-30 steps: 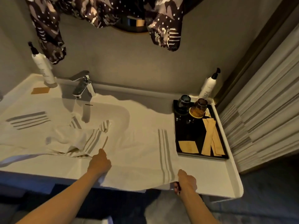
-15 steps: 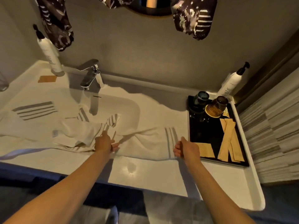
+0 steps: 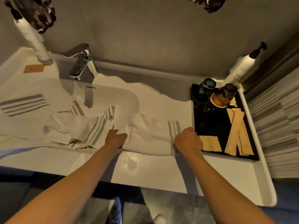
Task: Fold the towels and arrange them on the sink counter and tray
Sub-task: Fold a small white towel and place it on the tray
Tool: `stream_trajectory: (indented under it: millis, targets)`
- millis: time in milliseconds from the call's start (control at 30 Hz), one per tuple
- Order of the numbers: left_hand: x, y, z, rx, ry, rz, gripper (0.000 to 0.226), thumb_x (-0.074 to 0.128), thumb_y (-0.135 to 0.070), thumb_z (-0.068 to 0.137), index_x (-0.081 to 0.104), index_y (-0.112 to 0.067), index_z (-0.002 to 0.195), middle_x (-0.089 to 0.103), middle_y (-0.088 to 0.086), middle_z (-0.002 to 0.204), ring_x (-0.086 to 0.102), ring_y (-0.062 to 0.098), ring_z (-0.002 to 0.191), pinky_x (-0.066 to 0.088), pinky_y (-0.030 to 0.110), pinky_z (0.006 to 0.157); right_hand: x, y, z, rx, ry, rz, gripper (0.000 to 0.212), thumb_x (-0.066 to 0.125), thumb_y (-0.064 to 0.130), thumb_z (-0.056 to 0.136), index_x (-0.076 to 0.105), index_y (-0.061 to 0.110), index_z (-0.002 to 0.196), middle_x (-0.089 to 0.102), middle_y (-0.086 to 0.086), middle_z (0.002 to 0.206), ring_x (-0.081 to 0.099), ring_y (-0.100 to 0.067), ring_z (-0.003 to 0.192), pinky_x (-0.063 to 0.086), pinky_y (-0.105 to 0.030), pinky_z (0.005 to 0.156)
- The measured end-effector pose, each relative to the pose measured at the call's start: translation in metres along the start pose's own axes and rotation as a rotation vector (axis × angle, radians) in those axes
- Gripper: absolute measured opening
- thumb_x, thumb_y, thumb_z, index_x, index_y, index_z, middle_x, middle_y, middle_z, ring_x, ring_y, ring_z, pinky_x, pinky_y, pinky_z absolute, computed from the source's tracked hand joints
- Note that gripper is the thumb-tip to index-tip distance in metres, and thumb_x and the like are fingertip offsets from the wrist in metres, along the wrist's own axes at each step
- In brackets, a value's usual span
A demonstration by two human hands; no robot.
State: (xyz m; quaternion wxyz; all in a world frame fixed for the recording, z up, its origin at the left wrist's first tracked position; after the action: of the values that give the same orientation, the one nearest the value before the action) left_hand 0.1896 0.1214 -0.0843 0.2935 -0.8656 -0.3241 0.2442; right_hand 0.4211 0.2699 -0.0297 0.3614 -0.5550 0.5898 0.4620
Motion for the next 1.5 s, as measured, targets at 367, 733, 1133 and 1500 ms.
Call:
stream_trajectory:
  millis: [367, 733, 1133, 1500]
  targets:
    - [-0.019, -0.040, -0.040, -0.014, 0.137, -0.251, 0.013, 0.062, -0.006, 0.084, 0.061, -0.008, 0.097, 0.057, 0.013, 0.082, 0.056, 0.024, 0.077, 0.051, 0.036, 0.068, -0.041, -0.009, -0.004, 0.194, 0.332, 0.736, 0.029, 0.065, -0.001, 0.074, 0.056, -0.006, 0.101, 0.061, -0.020, 0.095, 0.062, -0.033, 0.084, 0.057, -0.039, 0.070]
    - [0.020, -0.022, -0.075, 0.372, -0.013, 0.488, 0.021, 0.071, -0.011, 0.083, 0.053, -0.008, 0.095, 0.053, 0.007, 0.091, 0.052, 0.021, 0.079, 0.044, 0.026, 0.058, -0.066, -0.103, 0.008, 0.307, 0.236, 0.749, 0.082, 0.074, 0.000, 0.073, 0.030, -0.006, 0.142, 0.054, -0.025, 0.127, 0.054, -0.042, 0.114, 0.053, -0.043, 0.085]
    - [0.095, 0.048, -0.093, 1.180, 0.451, 1.066, 0.044, 0.028, -0.030, 0.106, 0.046, -0.024, 0.146, 0.027, -0.009, 0.158, 0.022, 0.011, 0.147, 0.014, 0.032, 0.121, -0.106, -0.115, -0.005, 0.299, 0.220, 0.582, 0.013, 0.058, 0.014, 0.080, 0.052, 0.004, 0.086, 0.054, -0.017, 0.080, 0.054, -0.029, 0.064, 0.042, -0.027, 0.049]
    - [0.043, -0.013, -0.073, 0.287, 0.142, 0.263, 0.050, 0.047, -0.056, 0.090, 0.063, -0.012, 0.107, 0.067, 0.001, 0.088, 0.066, 0.023, 0.093, 0.051, 0.033, 0.086, -0.033, 0.035, -0.061, -0.117, 0.364, 0.675, 0.047, 0.053, 0.040, 0.092, 0.068, -0.003, 0.082, 0.072, -0.017, 0.074, 0.069, -0.031, 0.064, 0.061, -0.042, 0.070]
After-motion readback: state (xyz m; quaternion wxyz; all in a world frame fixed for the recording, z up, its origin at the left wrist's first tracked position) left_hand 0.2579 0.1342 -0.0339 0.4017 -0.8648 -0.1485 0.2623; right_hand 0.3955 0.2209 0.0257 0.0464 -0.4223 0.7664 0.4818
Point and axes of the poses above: each hand's wrist, its own z-axis towards the middle knuckle, its own x-axis out of the palm, y = z × x, the point moved 2 cm from there along z, towards the middle knuckle
